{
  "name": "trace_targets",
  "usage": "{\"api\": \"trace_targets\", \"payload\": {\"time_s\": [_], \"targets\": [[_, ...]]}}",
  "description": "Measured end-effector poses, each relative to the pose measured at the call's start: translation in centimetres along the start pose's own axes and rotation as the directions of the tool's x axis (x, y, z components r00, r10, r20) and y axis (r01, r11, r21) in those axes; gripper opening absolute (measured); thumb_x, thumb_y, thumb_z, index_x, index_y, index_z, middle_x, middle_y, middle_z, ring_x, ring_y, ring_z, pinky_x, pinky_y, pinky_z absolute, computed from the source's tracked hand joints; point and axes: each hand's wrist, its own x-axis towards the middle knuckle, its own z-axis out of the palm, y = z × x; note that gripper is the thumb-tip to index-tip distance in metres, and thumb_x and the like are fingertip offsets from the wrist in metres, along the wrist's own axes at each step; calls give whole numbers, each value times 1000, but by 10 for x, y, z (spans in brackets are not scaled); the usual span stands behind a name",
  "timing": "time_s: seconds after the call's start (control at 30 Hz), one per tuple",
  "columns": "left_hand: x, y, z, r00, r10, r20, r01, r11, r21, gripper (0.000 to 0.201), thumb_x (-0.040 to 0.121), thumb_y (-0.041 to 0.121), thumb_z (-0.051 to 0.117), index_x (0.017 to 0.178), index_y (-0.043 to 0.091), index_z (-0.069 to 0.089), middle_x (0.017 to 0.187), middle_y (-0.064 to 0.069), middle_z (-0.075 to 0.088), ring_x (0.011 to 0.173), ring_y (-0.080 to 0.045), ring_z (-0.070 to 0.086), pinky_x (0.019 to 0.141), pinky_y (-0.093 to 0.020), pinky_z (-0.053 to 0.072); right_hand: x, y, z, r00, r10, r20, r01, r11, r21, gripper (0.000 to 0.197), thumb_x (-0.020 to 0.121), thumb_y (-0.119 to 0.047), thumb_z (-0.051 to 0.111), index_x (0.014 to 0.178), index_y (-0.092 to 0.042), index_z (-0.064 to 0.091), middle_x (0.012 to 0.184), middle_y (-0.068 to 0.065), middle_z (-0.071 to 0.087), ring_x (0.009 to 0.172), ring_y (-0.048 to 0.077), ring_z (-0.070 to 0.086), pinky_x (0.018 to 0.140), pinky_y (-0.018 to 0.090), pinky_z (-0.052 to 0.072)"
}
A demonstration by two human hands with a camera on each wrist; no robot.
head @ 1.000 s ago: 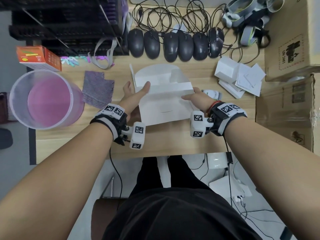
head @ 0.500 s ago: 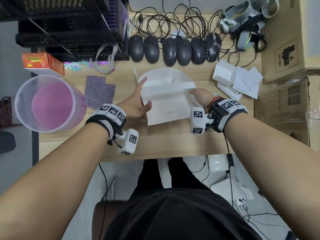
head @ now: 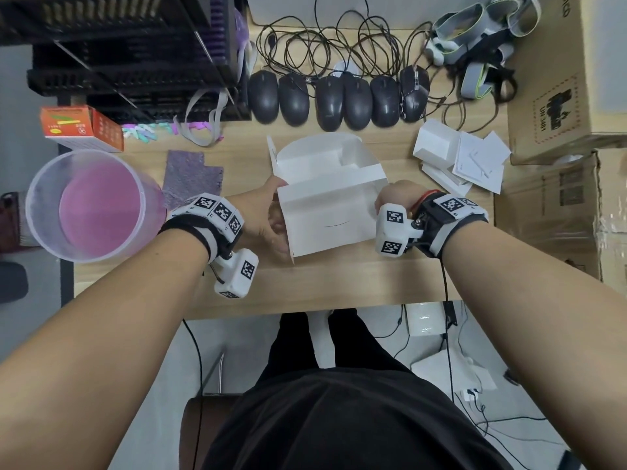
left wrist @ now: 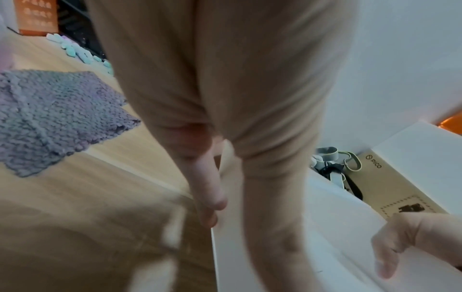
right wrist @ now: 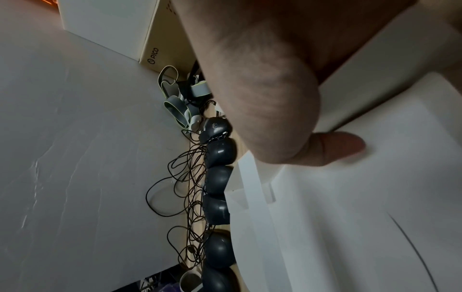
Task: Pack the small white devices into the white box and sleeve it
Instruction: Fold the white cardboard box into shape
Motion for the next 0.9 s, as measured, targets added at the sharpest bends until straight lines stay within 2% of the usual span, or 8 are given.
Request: {"api": "trace_targets", "payload": {"time_s": [0.17, 0.23, 0.3, 0.43, 0.53, 0.67, 0.83, 0.9], "targets": [[9, 0, 1, 978, -1, -208, 50, 972, 230, 56, 68, 1, 85, 110, 16, 52, 111, -8, 66, 94, -28, 65, 77, -36, 54, 16, 1, 5, 1000, 16, -2, -15, 967, 255, 46, 84, -17, 63, 127, -3, 59, 123, 12, 60, 99, 21, 52, 82, 26, 50], [12, 1, 2, 963, 41, -268, 24, 972, 234, 44, 70, -1, 80, 104, 11, 55, 106, -14, 65, 96, -33, 63, 72, -34, 50, 16, 1, 5, 996, 71, -50, -56, 967, 249, 46, 67, -35, 67, 106, -11, 63, 119, 12, 64, 103, 28, 58, 93, 35, 48], [14, 1, 2, 957, 54, -283, 9, 976, 218, 47, 66, 3, 84, 106, 10, 59, 107, -13, 63, 98, -34, 60, 76, -34, 49, 13, 1, 4, 993, 103, -58, -80, 946, 314, 43, 63, -41, 65, 96, -16, 58, 113, 12, 63, 103, 35, 60, 90, 38, 50], [14, -1, 8, 968, 23, -251, 23, 984, 176, 60, 60, 18, 92, 108, 27, 57, 122, -4, 43, 103, -27, 49, 84, -33, 45, -4, -3, -1, 995, 85, 47, -98, 886, 453, 45, 83, -32, 62, 122, -11, 54, 115, 12, 59, 99, 32, 58, 86, 39, 48], [10, 2, 19, 984, 35, -172, -6, 986, 167, 56, 55, 33, 94, 97, 40, 59, 119, 0, 44, 105, -25, 50, 94, -39, 49, -8, 3, -4, 995, 88, 53, -103, 843, 527, 31, 89, -31, 60, 109, -8, 53, 94, 10, 57, 81, 27, 56, 76, 33, 46], [6, 3, 25, 987, 1, -158, 12, 996, 85, 43, 55, 34, 97, 85, 22, 68, 85, 4, 68, 85, -21, 64, 79, -32, 52, -10, 10, -7, 980, 141, 140, -198, 760, 619, 44, 77, -38, 71, 102, -7, 52, 79, 11, 58, 62, 27, 60, 69, 33, 50], [10, -8, 16, 977, -71, -201, 82, 996, 44, 44, 52, 44, 97, 67, 17, 65, 76, -3, 70, 77, -25, 67, 69, -31, 49, -7, 15, -22, 985, 107, 133, -168, 747, 643, 37, 84, -39, 72, 92, -8, 53, 48, 5, 57, 35, 19, 54, 42, 22, 45], [10, -8, 14, 978, -80, -193, 86, 996, 26, 43, 52, 45, 96, 66, 18, 64, 73, 1, 69, 73, -20, 64, 67, -30, 46, -6, 15, -27, 985, 89, 145, -163, 746, 646, 35, 84, -39, 73, 95, -11, 57, 53, 6, 61, 41, 20, 57, 47, 26, 46]]}}
